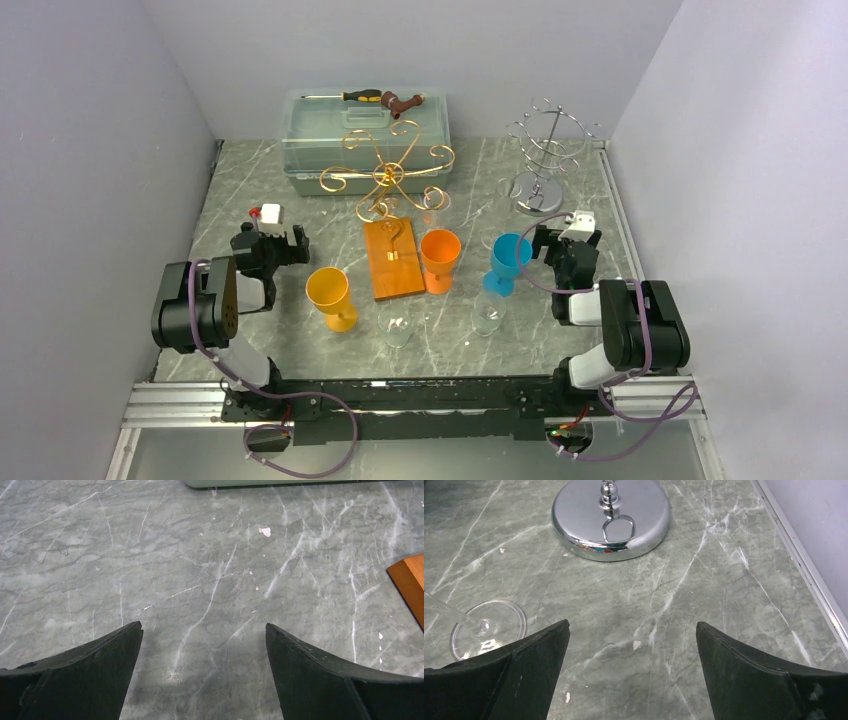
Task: Place the wine glass upside down on the wine glass rack
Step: Pick up the wine glass at the center of the board.
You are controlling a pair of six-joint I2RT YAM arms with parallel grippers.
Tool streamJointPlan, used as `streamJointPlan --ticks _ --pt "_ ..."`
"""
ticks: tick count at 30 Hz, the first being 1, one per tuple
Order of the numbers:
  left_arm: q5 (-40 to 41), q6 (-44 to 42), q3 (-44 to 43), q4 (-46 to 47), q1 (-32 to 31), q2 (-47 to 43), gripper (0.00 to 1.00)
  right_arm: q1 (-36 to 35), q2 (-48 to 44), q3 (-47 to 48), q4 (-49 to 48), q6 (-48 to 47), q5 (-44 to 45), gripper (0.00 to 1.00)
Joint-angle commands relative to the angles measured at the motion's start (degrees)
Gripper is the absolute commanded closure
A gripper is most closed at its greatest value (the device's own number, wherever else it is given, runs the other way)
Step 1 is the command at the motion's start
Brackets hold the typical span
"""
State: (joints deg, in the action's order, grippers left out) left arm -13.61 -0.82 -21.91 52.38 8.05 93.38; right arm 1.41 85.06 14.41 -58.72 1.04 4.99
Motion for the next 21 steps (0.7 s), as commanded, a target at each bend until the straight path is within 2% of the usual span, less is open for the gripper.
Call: streamJointPlan --ticks 1,11,13,15,18,21 --pt "0.66 0.38 -0.87 2.06 0.11 0.20 0.01 -0.09 -0.65 1.15 -1.83 0.10 0.44 0.00" --pt "-1.41 0.20 -0.52 2.31 0.28 -0.59 0.01 0.00 -0.68 1.02 -1.87 0.28 0.61 0.00" --pt "-3.57 -0.71 -2.02 -3.22 0.25 -3.26 0.01 -0.05 -0.91 0.76 -2.26 0.26 1.15 0.00" --pt "-4.43 -0.96 -5.48 -12.60 0.29 -7.68 0.01 -0.25 -2.55 0.81 -1.55 1.23 4.41 0.00" --pt "-5.28 -0.73 -10.23 -24.44 0.29 -14.02 0.01 -0.33 -8.23 2.98 6.56 3.65 9.37 0.00" --pt "-8.06 -1.18 -17.49 -39.60 0.30 -19.96 0.01 -0.36 -15.29 6.36 19.56 8.78 14.10 0.00"
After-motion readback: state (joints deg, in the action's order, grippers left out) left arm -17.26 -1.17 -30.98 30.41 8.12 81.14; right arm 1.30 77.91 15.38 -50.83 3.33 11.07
